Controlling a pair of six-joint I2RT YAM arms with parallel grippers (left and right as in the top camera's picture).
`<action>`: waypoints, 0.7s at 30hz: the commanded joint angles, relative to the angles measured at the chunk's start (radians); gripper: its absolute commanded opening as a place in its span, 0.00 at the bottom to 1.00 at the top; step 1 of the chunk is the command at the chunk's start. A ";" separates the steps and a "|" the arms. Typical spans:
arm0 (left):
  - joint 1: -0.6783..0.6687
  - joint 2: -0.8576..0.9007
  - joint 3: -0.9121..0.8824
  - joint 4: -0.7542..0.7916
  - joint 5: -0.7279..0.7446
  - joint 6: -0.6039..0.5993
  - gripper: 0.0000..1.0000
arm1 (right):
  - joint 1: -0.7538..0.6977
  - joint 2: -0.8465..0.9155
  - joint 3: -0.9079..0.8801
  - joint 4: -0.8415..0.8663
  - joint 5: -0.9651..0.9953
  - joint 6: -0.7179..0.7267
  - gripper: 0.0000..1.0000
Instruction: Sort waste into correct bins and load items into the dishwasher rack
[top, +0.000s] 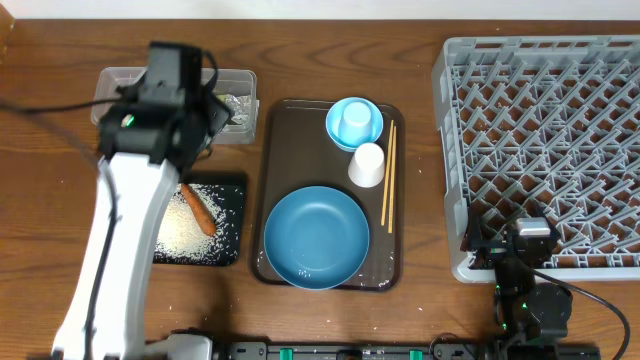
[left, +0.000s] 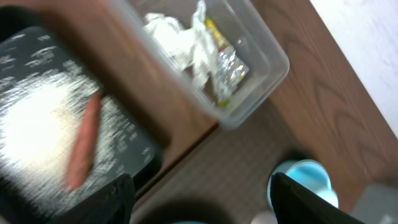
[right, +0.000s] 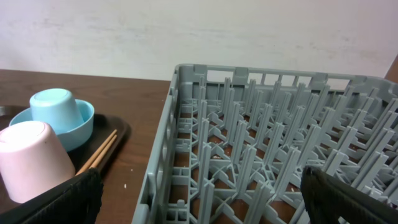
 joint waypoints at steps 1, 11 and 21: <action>0.003 -0.057 -0.013 -0.068 0.009 0.005 0.71 | -0.007 -0.003 -0.002 -0.004 -0.004 0.002 0.99; 0.003 -0.103 -0.068 -0.341 0.026 -0.034 0.87 | -0.008 -0.003 -0.002 -0.004 -0.004 0.002 0.99; 0.003 -0.102 -0.069 -0.387 0.047 -0.032 0.95 | -0.008 -0.003 -0.002 -0.004 -0.004 0.002 0.99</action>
